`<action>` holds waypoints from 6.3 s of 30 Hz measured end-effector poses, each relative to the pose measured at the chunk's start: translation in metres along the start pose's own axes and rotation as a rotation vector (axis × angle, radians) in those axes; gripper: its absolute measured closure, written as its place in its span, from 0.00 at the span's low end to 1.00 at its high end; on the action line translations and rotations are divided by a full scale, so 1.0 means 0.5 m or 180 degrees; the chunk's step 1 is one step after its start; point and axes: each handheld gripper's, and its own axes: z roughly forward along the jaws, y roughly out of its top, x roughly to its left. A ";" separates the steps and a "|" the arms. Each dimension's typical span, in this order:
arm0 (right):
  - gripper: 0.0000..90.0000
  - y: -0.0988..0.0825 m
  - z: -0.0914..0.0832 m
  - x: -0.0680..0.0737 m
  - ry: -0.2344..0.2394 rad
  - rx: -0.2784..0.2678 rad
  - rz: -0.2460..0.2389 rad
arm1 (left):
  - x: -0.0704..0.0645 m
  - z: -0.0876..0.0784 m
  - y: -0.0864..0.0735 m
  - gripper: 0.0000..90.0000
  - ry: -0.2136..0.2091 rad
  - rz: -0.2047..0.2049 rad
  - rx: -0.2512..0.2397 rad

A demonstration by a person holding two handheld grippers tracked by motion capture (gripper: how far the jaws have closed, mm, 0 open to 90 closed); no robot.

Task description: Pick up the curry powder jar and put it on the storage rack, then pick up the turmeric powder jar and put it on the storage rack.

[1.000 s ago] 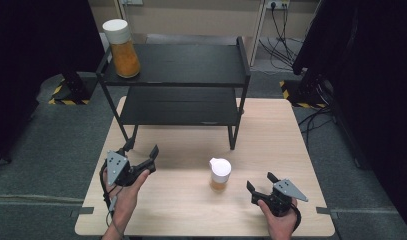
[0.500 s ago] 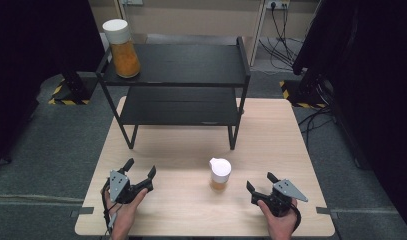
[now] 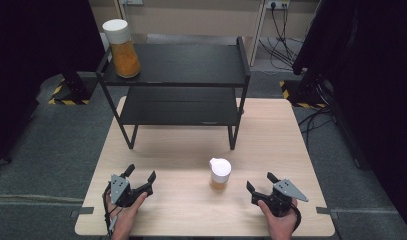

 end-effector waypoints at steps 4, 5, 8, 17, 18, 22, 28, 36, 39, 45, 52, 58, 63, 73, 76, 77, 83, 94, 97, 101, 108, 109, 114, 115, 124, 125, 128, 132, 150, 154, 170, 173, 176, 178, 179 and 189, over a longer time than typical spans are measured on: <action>0.11 -0.001 -0.001 0.001 -0.0005 -0.0009 -0.0007 | 0.000 0.001 0.001 0.16 -0.0003 0.0011 0.0010; 0.11 -0.001 0.000 0.001 -0.0005 -0.0004 -0.0010 | -0.001 0.001 0.001 0.16 -0.0004 0.0026 0.0013; 0.11 0.001 0.000 0.002 -0.0002 0.0005 -0.0028 | -0.001 0.002 0.001 0.16 -0.0014 0.0034 0.0015; 0.11 0.001 0.001 0.005 -0.0002 0.0009 -0.0085 | 0.000 0.003 0.002 0.16 -0.0025 0.0020 0.0021; 0.11 0.001 0.001 0.005 0.0000 0.0011 -0.0096 | 0.000 0.003 0.003 0.16 -0.0030 0.0019 0.0025; 0.11 0.003 0.001 0.004 0.0004 0.0028 -0.0079 | 0.003 0.003 0.003 0.16 -0.0046 0.0003 0.0026; 0.11 0.003 0.001 0.005 0.0007 0.0031 -0.0088 | 0.003 0.003 0.003 0.16 -0.0054 0.0019 0.0026; 0.10 0.003 0.001 -0.001 0.0044 0.0025 -0.0070 | 0.003 0.004 0.002 0.16 -0.0060 0.0004 0.0018; 0.10 0.003 0.001 0.000 0.0048 0.0028 -0.0078 | 0.002 0.003 0.001 0.16 -0.0059 0.0005 0.0014; 0.10 0.007 0.003 -0.001 0.0060 0.0066 -0.0092 | 0.005 0.003 0.001 0.16 -0.0075 -0.0017 0.0009; 0.10 0.006 -0.003 -0.006 0.0165 -0.0025 -0.0117 | 0.004 0.003 0.000 0.16 -0.0071 -0.0008 0.0005; 0.10 0.013 -0.001 -0.011 0.0383 -0.0023 -0.0173 | 0.004 0.003 0.000 0.16 -0.0065 -0.0020 0.0005; 0.10 0.025 0.008 -0.004 0.0523 -0.0005 -0.0263 | 0.003 0.003 0.000 0.15 -0.0060 -0.0017 0.0001; 0.10 0.036 0.020 0.007 0.0717 0.0020 -0.0352 | 0.004 0.003 0.000 0.15 -0.0058 -0.0048 -0.0002; 0.10 0.040 0.024 0.013 0.0770 0.0033 -0.0376 | 0.005 0.003 0.000 0.15 -0.0059 -0.0051 -0.0002; 0.11 0.042 0.026 0.014 0.0787 0.0034 -0.0389 | 0.005 0.003 0.000 0.15 -0.0059 -0.0053 -0.0002; 0.12 0.058 0.043 0.026 0.0848 0.0048 -0.0486 | 0.005 0.003 0.000 0.15 -0.0059 -0.0062 -0.0002; 0.18 0.089 0.078 0.046 0.0878 0.0118 -0.0655 | 0.006 0.003 0.000 0.15 -0.0061 -0.0064 0.0001; 0.19 0.094 0.087 0.050 0.0888 0.0139 -0.0667 | 0.006 0.003 0.000 0.15 -0.0061 -0.0066 0.0000; 0.21 0.096 0.097 0.055 0.0899 0.0160 -0.0675 | 0.004 0.003 0.001 0.15 -0.0058 -0.0025 0.0007; 0.25 0.099 0.111 0.058 0.0917 0.0190 -0.0687 | 0.005 0.003 0.000 0.15 -0.0059 -0.0054 0.0005; 0.26 0.100 0.112 0.059 0.0927 0.0190 -0.0700 | 0.005 0.003 0.001 0.15 -0.0059 -0.0050 0.0007; 0.29 0.104 0.121 0.060 0.0961 0.0202 -0.0693 | 0.004 0.003 0.000 0.15 -0.0058 -0.0047 0.0004; 0.30 0.104 0.122 0.060 0.0966 0.0205 -0.0702 | 0.005 0.003 0.001 0.15 -0.0058 -0.0045 0.0008; 0.33 0.104 0.130 0.059 0.0982 0.0216 -0.0714 | 0.005 0.004 0.001 0.15 -0.0061 -0.0047 0.0013; 0.33 0.103 0.131 0.059 0.0981 0.0212 -0.0717 | 0.005 0.004 0.001 0.15 -0.0062 -0.0042 0.0014; 0.33 0.104 0.130 0.061 0.0970 0.0210 -0.0733 | 0.005 0.004 0.002 0.15 -0.0065 -0.0032 0.0017; 0.34 0.102 0.127 0.068 0.0935 0.0198 -0.0760 | 0.005 0.004 0.001 0.15 -0.0064 -0.0039 0.0009; 0.34 0.120 0.092 0.083 0.0819 -0.0062 -0.0661 | 0.004 0.004 0.001 0.15 -0.0056 -0.0039 0.0007; 0.34 0.135 0.082 0.091 0.0773 -0.0160 -0.0667 | 0.003 0.003 0.000 0.15 -0.0053 -0.0040 0.0004; 0.34 0.197 0.065 0.112 0.0587 -0.0477 -0.0663 | 0.004 0.004 0.001 0.15 -0.0052 -0.0039 0.0006; 0.34 0.211 0.062 0.118 0.0550 -0.0533 -0.0667 | 0.003 0.003 0.000 0.15 -0.0050 -0.0045 0.0003; 0.34 0.221 0.060 0.122 0.0529 -0.0581 -0.0678 | 0.003 0.004 0.000 0.15 -0.0051 -0.0043 0.0004; 0.34 0.230 0.058 0.125 0.0514 -0.0620 -0.0681 | 0.003 0.003 0.000 0.15 -0.0049 -0.0043 0.0003; 0.34 0.235 0.057 0.127 0.0504 -0.0640 -0.0684 | 0.003 0.003 0.000 0.15 -0.0050 -0.0042 0.0002; 0.34 0.274 0.052 0.138 0.0457 -0.0790 -0.0684 | 0.003 0.004 0.000 0.15 -0.0047 -0.0048 0.0002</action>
